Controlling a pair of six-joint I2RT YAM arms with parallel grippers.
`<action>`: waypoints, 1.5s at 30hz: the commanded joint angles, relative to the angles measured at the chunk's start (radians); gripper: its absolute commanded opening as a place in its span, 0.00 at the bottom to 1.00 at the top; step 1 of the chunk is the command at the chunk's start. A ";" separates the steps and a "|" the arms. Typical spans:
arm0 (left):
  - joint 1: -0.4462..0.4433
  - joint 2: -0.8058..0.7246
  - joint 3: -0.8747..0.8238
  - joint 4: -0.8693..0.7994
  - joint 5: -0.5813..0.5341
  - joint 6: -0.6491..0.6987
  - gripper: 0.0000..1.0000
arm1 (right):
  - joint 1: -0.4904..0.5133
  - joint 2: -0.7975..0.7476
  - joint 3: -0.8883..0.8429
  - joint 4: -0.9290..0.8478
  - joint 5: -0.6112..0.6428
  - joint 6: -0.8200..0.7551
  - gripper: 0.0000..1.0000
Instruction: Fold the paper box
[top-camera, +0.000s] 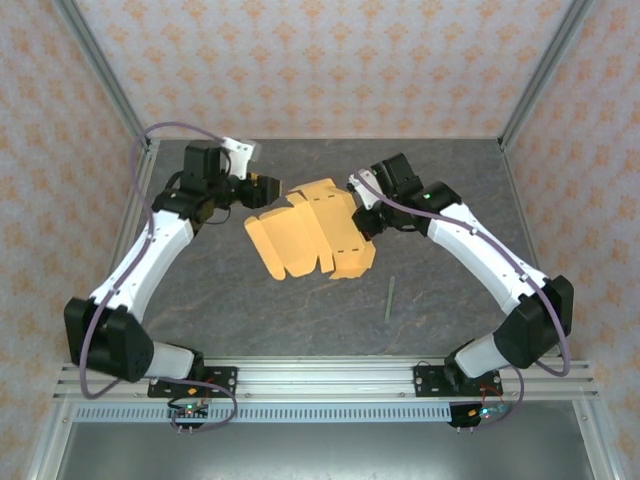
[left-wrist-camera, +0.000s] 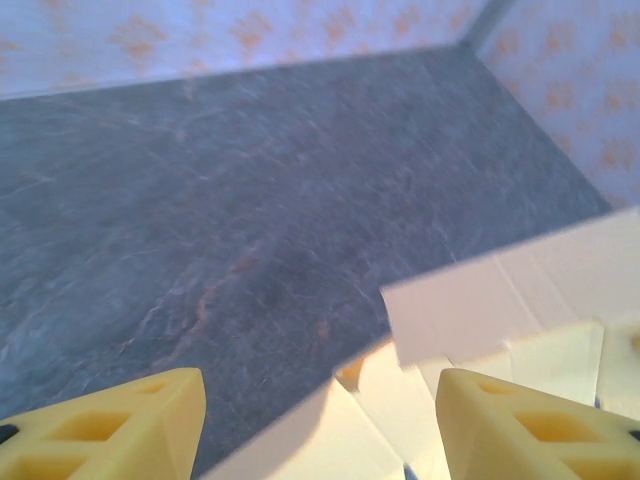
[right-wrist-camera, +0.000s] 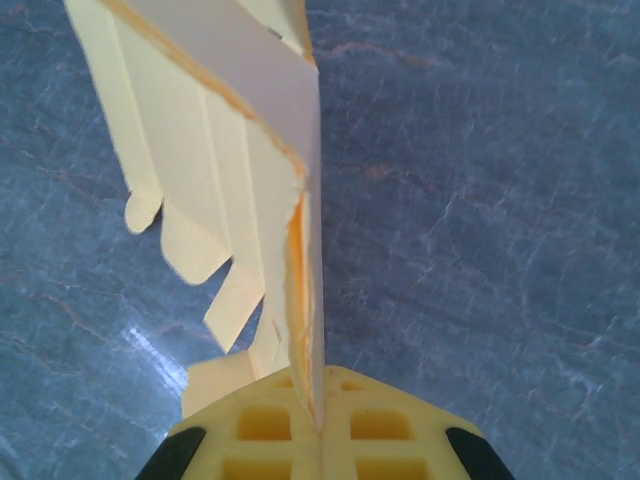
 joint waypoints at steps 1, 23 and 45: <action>-0.040 -0.104 -0.088 0.098 -0.159 -0.208 0.62 | -0.014 0.046 0.044 -0.085 -0.059 0.049 0.00; -0.260 0.089 -0.256 0.215 -0.064 -0.536 0.35 | -0.116 0.299 0.277 -0.291 -0.111 0.217 0.00; -0.295 0.530 -0.081 0.339 -0.077 -0.578 0.09 | -0.132 0.455 0.344 -0.294 -0.060 0.183 0.00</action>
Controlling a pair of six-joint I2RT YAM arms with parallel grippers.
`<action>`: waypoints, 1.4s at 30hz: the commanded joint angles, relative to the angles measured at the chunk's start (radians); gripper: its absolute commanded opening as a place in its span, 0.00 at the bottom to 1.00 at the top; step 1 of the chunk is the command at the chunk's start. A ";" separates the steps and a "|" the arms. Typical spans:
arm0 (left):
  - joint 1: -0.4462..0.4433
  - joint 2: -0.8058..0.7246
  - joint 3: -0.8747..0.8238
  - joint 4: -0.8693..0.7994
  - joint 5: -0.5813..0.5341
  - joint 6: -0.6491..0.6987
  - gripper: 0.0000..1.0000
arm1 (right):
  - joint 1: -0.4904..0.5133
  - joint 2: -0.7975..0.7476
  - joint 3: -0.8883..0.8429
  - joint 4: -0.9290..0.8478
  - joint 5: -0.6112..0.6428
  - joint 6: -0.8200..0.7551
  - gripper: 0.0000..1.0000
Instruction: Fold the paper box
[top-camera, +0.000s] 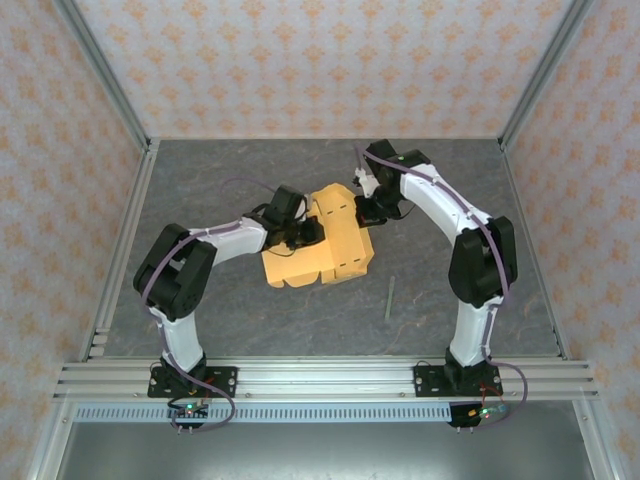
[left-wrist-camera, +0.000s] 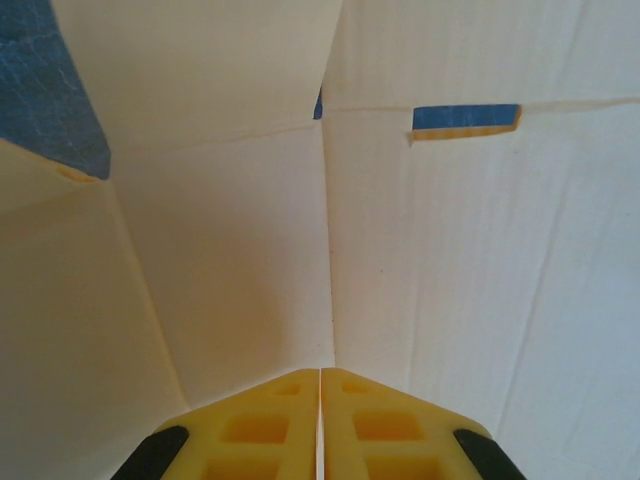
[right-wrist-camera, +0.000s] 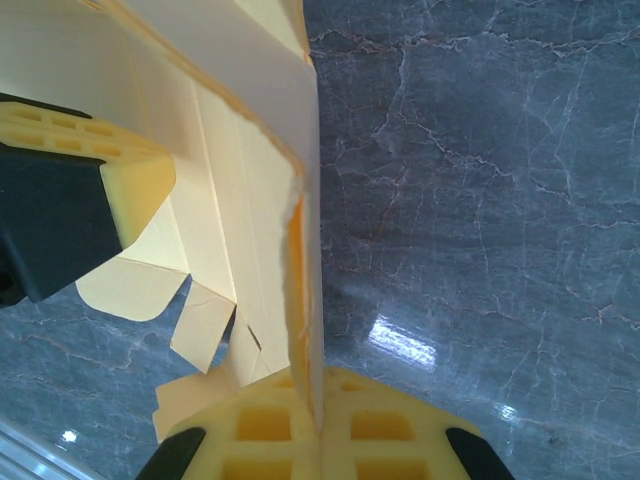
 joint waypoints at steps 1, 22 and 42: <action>-0.002 0.030 0.030 0.024 -0.020 0.001 0.09 | -0.003 0.022 0.043 -0.028 0.025 -0.013 0.00; -0.027 0.128 -0.037 0.184 -0.056 -0.109 0.02 | 0.078 0.126 0.159 -0.058 0.384 0.114 0.01; -0.042 0.194 -0.064 0.276 -0.100 -0.229 0.01 | 0.210 0.268 0.377 -0.149 0.546 0.158 0.01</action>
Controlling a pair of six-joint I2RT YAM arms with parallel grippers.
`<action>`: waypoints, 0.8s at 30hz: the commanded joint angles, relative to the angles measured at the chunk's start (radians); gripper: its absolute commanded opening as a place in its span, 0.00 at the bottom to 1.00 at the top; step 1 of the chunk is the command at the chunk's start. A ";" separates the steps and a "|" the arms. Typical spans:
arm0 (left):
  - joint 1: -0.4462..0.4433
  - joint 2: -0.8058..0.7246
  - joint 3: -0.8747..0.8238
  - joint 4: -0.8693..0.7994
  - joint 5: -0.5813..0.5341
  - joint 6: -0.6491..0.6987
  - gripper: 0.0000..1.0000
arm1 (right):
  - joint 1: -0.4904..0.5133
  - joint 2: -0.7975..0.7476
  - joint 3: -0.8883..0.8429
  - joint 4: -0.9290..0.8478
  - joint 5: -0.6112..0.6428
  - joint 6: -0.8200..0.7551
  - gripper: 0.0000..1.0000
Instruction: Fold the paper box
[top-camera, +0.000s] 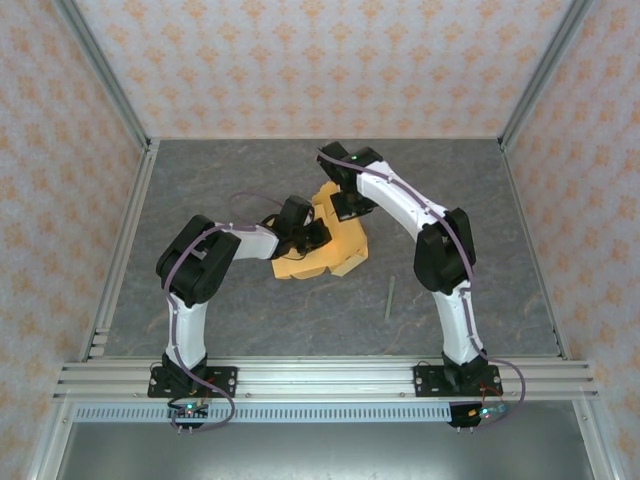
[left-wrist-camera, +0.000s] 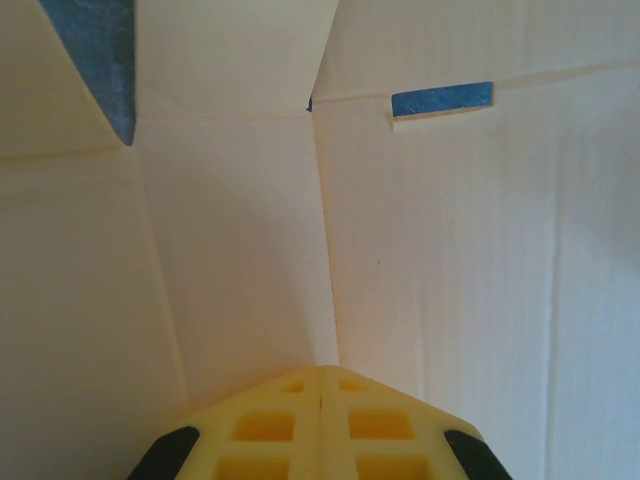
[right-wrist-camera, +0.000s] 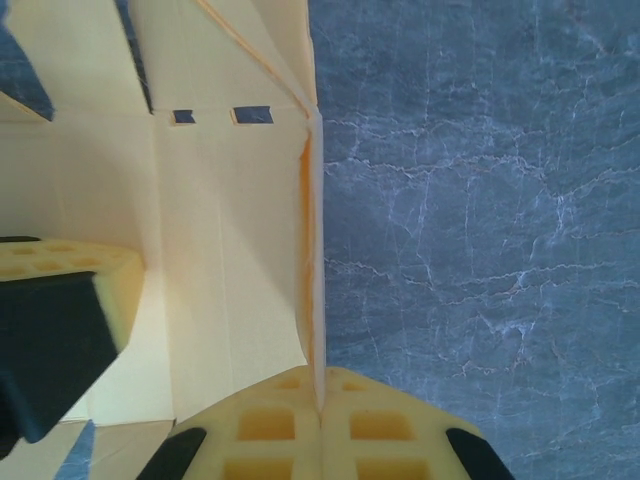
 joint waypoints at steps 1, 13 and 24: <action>-0.013 0.042 -0.032 -0.002 -0.044 -0.019 0.00 | 0.031 0.031 0.066 -0.043 0.046 0.019 0.01; -0.013 0.044 -0.040 0.013 -0.052 -0.024 0.00 | 0.110 0.095 0.186 -0.104 0.085 0.033 0.01; -0.009 0.006 -0.053 0.010 -0.045 -0.024 0.06 | 0.109 0.108 0.201 -0.114 0.189 0.004 0.00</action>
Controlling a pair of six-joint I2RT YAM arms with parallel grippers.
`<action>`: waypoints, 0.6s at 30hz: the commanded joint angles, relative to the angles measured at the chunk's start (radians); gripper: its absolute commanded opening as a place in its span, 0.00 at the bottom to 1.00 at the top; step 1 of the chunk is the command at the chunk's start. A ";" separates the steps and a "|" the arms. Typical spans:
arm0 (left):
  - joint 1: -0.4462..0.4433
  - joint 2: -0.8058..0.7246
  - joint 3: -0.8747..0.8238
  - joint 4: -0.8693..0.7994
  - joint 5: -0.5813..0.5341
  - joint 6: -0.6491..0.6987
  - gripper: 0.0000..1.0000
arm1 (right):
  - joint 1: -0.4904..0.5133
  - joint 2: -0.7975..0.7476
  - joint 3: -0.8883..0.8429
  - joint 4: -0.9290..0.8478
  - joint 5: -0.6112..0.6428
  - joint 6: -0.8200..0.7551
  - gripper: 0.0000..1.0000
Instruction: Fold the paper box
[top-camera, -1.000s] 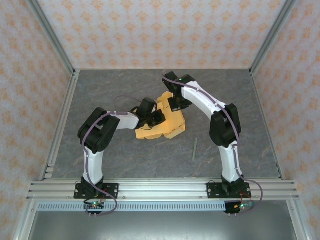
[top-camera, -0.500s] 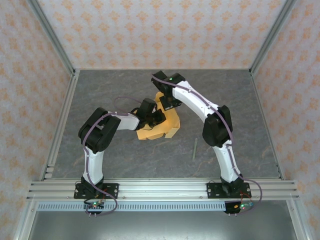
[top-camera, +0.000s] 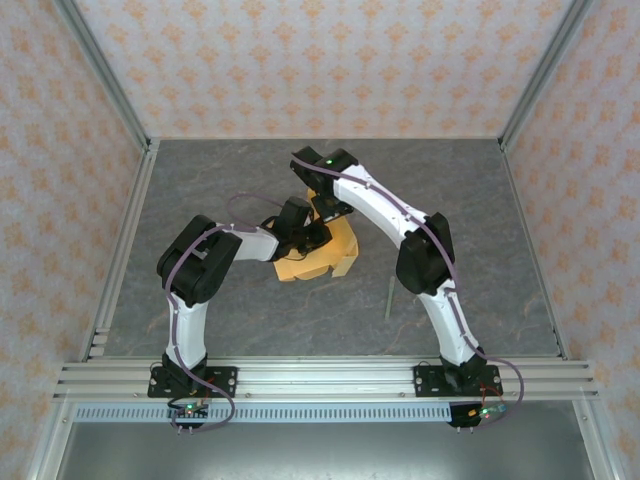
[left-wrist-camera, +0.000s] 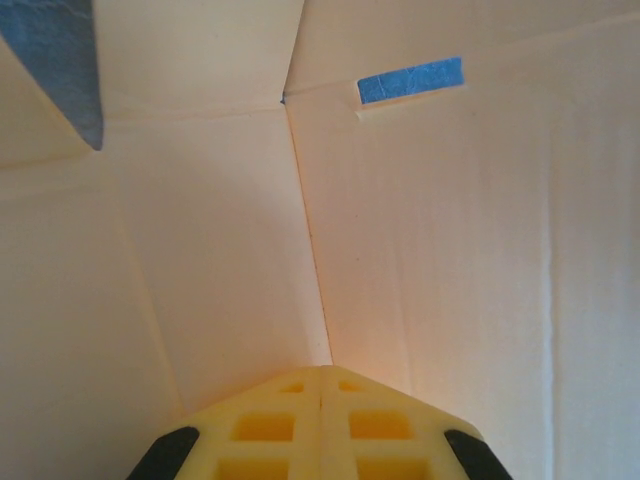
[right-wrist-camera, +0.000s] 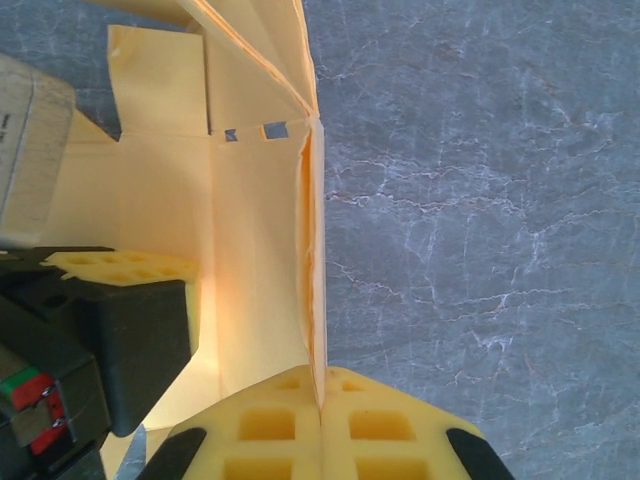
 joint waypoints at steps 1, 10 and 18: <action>-0.006 -0.006 -0.038 -0.044 -0.036 0.001 0.07 | -0.001 0.008 0.011 -0.008 0.050 -0.017 0.00; 0.039 -0.157 -0.119 -0.064 -0.013 0.024 0.29 | -0.009 -0.001 -0.011 0.011 0.131 -0.203 0.00; 0.057 -0.311 -0.208 -0.131 -0.008 0.079 0.39 | -0.011 -0.005 -0.023 0.049 0.184 -0.382 0.00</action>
